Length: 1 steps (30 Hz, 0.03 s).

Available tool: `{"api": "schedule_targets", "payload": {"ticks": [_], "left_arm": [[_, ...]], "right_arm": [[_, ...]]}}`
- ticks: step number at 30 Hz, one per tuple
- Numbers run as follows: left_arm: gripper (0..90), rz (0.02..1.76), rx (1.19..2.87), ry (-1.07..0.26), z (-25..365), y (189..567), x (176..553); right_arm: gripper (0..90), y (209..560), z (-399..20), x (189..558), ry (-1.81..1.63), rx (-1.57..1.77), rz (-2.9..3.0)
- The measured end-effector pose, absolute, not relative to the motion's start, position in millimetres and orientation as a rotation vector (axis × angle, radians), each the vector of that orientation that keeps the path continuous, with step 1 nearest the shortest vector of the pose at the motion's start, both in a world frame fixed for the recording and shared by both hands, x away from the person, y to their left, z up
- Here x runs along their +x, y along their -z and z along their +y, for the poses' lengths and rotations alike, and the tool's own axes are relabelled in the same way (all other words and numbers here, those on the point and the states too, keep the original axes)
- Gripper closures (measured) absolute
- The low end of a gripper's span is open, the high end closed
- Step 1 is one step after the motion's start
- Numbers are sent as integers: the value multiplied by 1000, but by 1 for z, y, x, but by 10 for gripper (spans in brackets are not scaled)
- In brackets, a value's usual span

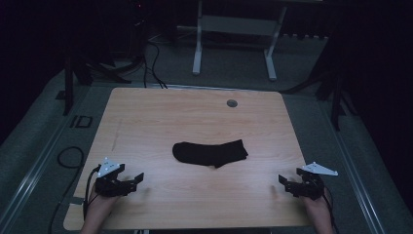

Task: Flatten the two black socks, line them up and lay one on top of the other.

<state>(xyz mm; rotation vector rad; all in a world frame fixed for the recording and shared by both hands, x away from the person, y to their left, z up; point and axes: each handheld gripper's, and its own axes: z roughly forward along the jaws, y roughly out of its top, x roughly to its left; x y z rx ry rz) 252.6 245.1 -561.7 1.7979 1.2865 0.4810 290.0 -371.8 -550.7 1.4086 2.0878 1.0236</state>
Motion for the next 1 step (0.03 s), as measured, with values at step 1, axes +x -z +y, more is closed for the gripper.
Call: {"api": "schedule_targets", "payload": {"ticks": [1], "left_arm": [[141, 1287, 1798, -481, 245, 562, 253]], "right_arm": [[143, 551, -372, 290, -1019, 1410, 2085]]}}
